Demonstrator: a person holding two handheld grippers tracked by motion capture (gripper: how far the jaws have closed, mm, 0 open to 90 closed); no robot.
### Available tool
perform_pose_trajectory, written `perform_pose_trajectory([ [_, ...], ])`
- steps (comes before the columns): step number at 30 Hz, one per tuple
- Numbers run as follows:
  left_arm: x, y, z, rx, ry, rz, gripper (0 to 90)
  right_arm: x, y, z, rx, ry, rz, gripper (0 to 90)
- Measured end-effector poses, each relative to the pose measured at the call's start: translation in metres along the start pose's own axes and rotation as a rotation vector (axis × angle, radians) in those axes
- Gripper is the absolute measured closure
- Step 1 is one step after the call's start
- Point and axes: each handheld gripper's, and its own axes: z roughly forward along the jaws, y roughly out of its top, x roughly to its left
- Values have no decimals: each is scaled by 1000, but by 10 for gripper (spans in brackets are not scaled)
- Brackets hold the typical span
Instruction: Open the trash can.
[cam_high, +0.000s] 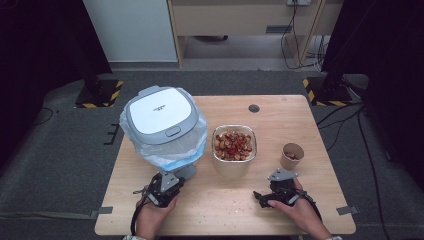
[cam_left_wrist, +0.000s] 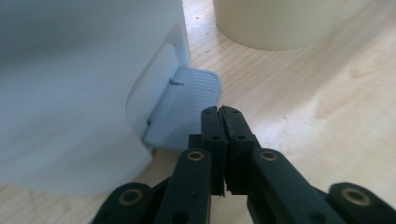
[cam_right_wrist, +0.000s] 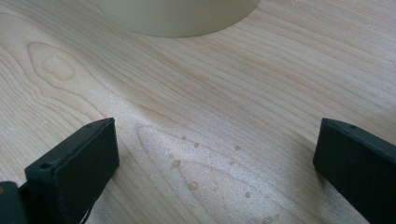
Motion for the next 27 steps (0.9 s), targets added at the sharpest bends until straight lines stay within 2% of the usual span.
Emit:
perform_pose_trajectory([
  [3,0,2,9,2,8,-21,896,0,0,0,0,2,0,6],
  [7,0,5,19,0,37,-2,897,0,0,0,0,4,-1,7],
  [9,0,6,21,-9,46,-13,897,0,0,0,0,5,-2,6],
  [10,7,8,21,-4,56,63,897,0,0,0,0,5,-2,7],
  [11,7,7,23,-1,67,56,897,0,0,0,0,5,-1,7],
  [12,4,5,27,5,61,3,897,1,0,0,1,5,1,7],
  [13,5,4,28,-8,60,-10,897,1,0,0,1,5,1,7],
  [16,3,4,29,-4,84,1,897,1,0,0,-1,3,0,7],
  [17,2,4,28,8,97,23,896,1,0,0,0,4,1,7],
  [20,-2,4,30,20,124,46,896,1,-1,-1,0,4,-2,7],
  [21,0,3,31,22,114,50,896,1,-1,-1,0,4,-2,7],
  [23,2,1,30,17,103,2,897,2,-1,-2,3,1,5,7],
  [25,1,1,31,18,108,-5,897,3,-2,-2,2,1,4,6],
  [26,-1,1,32,23,114,29,897,3,-2,-3,5,2,3,6],
  [27,0,1,32,27,117,37,897,3,-2,-3,7,2,4,7],
])
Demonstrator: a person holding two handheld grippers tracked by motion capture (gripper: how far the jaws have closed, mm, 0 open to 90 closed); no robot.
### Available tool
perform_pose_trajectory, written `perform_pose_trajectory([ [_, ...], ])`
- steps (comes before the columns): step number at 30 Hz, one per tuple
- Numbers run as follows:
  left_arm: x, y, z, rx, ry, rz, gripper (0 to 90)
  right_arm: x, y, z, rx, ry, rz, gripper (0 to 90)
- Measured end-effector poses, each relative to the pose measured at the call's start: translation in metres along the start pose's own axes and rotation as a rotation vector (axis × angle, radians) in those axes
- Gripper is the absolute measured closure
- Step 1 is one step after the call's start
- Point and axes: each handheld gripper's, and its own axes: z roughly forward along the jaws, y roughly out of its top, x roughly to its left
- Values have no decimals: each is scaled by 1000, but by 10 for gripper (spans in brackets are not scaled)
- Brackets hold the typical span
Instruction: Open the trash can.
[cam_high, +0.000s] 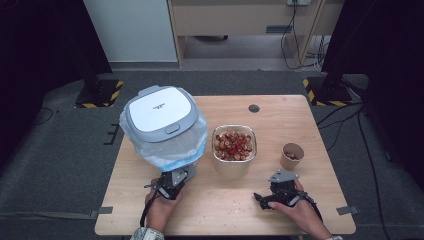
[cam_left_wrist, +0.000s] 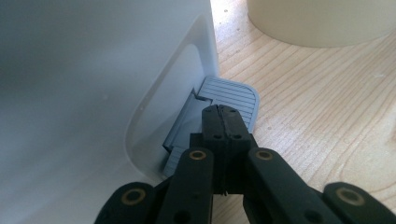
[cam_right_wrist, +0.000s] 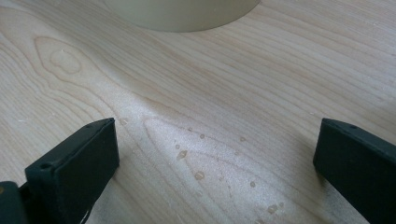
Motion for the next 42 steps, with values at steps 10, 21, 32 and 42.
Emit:
perform_pose_trajectory([
  [10,0,-4,7,26,-14,-14,898,4,1,-13,-2,11,-40,60],
  [21,0,-4,7,32,-14,-15,897,-6,-10,-42,-23,-2,-12,41],
  [32,0,-4,7,31,-15,-20,897,-15,-15,-48,-15,-40,13,49],
  [42,1,-4,7,30,-16,-25,898,-23,-18,-56,-38,-74,45,54],
])
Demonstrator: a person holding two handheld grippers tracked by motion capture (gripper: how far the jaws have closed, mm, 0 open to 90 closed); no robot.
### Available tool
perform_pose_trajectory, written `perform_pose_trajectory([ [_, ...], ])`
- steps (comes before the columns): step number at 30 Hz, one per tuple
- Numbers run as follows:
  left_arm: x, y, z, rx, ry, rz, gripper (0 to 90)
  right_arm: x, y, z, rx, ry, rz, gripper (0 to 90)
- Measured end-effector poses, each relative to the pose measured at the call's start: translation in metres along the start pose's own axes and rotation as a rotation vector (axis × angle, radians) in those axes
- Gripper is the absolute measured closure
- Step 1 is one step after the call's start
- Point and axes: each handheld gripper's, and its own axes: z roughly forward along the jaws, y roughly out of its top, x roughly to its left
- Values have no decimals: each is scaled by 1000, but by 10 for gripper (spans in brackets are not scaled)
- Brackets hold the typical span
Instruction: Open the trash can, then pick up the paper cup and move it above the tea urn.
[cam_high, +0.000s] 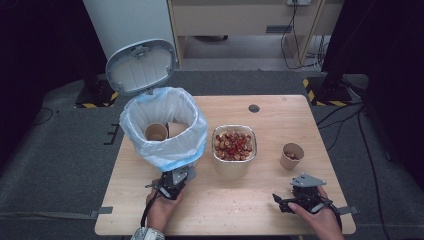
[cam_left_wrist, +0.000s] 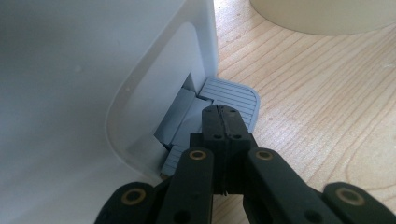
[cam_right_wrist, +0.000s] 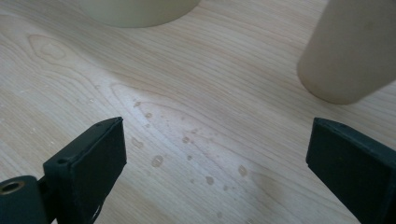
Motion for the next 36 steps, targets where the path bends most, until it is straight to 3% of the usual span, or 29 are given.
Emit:
perform_pose_trajectory([
  [15,1,0,0,-1,-5,-8,898,-19,-4,-5,10,-88,84,48],
  [28,1,0,0,-2,-6,-9,898,-33,1,0,-44,-145,152,44],
  [36,1,0,0,-2,-4,-6,898,-39,9,6,-87,-147,160,41],
])
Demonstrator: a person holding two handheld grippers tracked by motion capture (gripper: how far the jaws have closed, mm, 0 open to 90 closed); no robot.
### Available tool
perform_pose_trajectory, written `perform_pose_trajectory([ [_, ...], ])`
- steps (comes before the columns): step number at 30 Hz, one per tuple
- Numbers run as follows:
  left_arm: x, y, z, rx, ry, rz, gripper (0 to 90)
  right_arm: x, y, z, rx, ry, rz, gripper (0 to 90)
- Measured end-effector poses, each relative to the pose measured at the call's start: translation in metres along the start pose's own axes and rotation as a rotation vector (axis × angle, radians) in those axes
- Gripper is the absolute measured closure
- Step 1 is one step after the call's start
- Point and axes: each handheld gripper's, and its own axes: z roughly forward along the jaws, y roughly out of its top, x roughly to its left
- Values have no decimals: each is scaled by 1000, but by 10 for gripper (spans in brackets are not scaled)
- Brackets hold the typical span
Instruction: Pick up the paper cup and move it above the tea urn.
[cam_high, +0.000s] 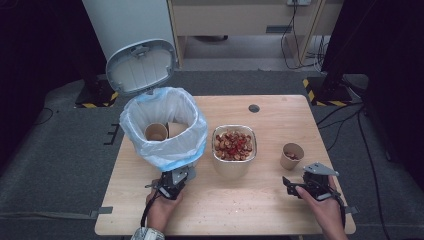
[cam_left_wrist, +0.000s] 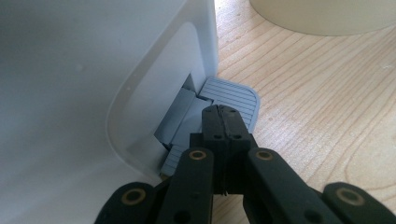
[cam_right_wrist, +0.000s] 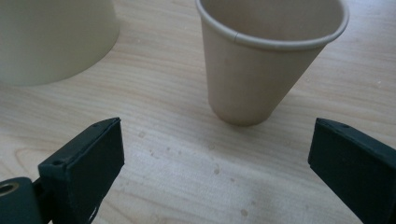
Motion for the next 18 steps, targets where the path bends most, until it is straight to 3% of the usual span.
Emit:
perform_pose_trajectory([
  [9,1,0,0,-1,-4,-4,897,-8,9,18,-16,-19,9,44],
  [18,1,0,0,-1,-6,-4,898,-17,23,43,-41,-57,53,55],
])
